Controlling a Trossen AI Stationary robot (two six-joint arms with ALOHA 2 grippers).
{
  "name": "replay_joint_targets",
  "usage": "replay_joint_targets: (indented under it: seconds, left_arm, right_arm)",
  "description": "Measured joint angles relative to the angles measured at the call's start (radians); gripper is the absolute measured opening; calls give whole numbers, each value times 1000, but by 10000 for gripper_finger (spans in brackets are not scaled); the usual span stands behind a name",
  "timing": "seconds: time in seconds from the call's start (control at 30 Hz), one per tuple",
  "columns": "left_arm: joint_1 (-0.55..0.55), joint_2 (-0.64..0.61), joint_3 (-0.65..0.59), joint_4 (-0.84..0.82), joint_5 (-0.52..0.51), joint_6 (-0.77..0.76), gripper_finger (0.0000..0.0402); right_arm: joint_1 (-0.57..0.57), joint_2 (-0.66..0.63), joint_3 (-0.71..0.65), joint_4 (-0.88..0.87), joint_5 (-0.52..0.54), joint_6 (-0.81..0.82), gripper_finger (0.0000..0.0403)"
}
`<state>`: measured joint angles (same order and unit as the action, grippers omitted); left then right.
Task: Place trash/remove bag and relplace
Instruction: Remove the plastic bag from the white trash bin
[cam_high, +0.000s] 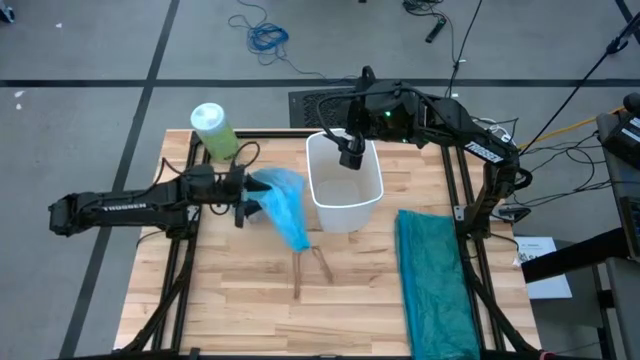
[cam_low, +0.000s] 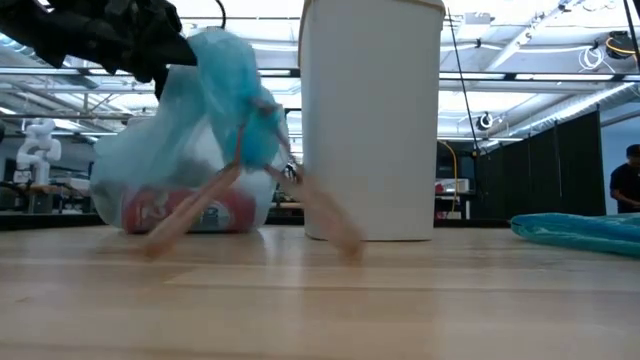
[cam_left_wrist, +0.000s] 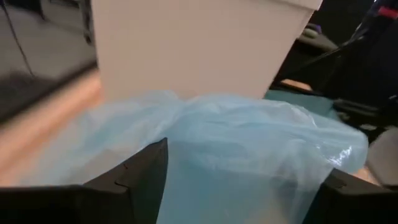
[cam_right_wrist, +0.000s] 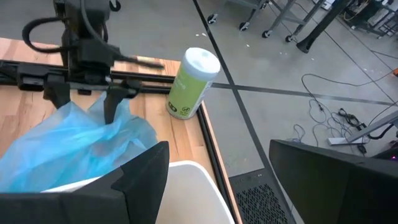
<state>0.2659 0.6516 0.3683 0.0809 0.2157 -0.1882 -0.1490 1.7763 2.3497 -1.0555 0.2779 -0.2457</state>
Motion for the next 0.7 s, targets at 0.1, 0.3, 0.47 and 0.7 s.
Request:
replay_joint_targets:
  seconds: [0.1, 0.3, 0.47, 0.7]
  left_arm:
    - [0, -18, 3, -18, -11, 75, 260]
    - [0, -45, 72, -250, -287, 246, 256]
    - [-1, -39, 164, -483, -545, 307, 255]
    - [-1, 23, 254, -683, -394, 106, 255]
  right_arm:
    - [0, 0, 0, -13, 0, -2, 270]
    - [0, 0, 0, -22, 0, -2, 270]
    - [0, 0, 0, -25, 0, -2, 270]
    - [0, 0, 0, -28, 0, -2, 270]
